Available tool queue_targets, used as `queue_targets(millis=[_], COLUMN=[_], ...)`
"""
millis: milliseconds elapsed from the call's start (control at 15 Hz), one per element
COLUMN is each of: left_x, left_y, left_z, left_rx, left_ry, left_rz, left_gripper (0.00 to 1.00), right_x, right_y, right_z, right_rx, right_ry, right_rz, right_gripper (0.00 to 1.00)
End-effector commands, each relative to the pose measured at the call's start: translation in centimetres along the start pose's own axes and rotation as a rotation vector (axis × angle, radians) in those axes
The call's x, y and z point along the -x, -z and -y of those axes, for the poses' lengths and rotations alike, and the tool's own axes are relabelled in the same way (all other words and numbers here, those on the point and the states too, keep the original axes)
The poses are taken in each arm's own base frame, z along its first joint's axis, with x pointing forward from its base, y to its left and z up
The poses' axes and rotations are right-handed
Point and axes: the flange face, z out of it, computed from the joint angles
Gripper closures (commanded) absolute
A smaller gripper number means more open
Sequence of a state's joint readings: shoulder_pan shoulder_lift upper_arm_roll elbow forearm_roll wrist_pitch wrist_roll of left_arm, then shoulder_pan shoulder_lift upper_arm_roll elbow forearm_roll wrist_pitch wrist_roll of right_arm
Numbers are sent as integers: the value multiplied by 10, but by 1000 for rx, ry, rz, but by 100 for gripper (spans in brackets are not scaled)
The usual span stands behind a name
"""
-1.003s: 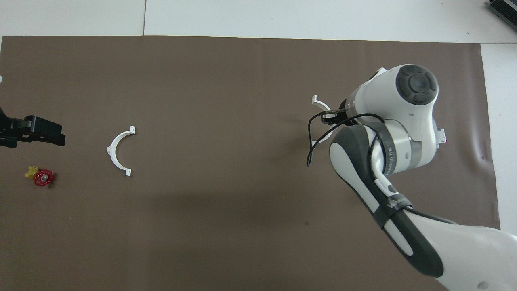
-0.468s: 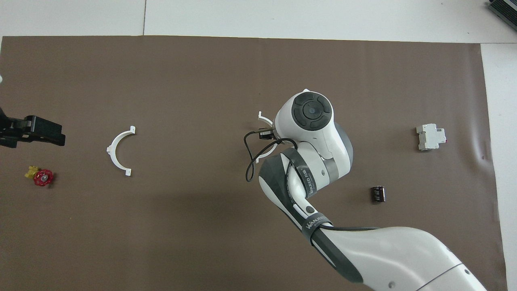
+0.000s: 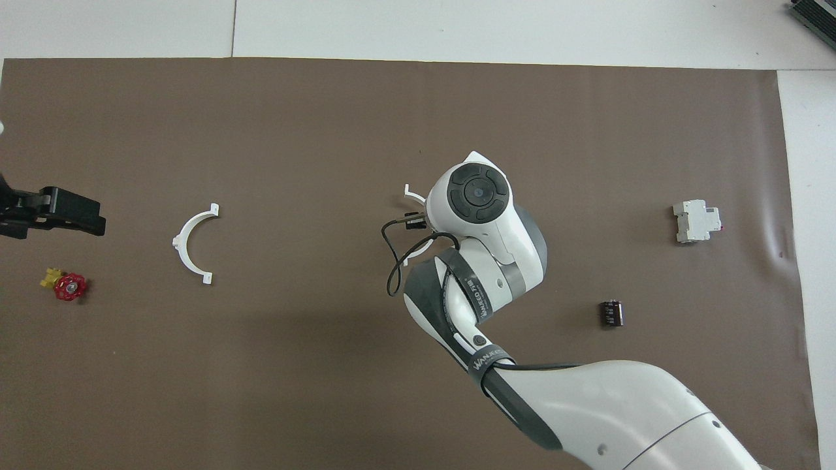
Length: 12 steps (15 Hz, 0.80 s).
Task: Assemble drain pipe with both arms
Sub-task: 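Carry the half-ring with the right gripper toward the table center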
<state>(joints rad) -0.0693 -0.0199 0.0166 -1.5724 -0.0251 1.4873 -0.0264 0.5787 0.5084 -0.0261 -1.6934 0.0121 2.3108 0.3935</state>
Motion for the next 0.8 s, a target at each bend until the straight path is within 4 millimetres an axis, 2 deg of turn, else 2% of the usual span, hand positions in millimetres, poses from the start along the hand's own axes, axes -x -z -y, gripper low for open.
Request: queue_targets(millis=[0,201,602,669,735], left_x=[6,6,6,6,6], left_y=[2,2,2,2,2], left_z=[3,3,3,3,3], left_rx=[11,11,11,11,11], left_ry=[4,4,4,4,4], left_rz=[-2,-2,-2,-2,-2], left_gripper=[0,0,0,0,0], right_x=[6,13,20,20,21], right_y=[-5,-16,-20,-20,-19], right_z=[12,12,17,17,18], right_rx=[9,2,5,5,5], right_ry=[14,-34,-68,-78,-91], right_rz=[-17,-26,-16,-16,-15], right_gripper=[100,100,100,35,0])
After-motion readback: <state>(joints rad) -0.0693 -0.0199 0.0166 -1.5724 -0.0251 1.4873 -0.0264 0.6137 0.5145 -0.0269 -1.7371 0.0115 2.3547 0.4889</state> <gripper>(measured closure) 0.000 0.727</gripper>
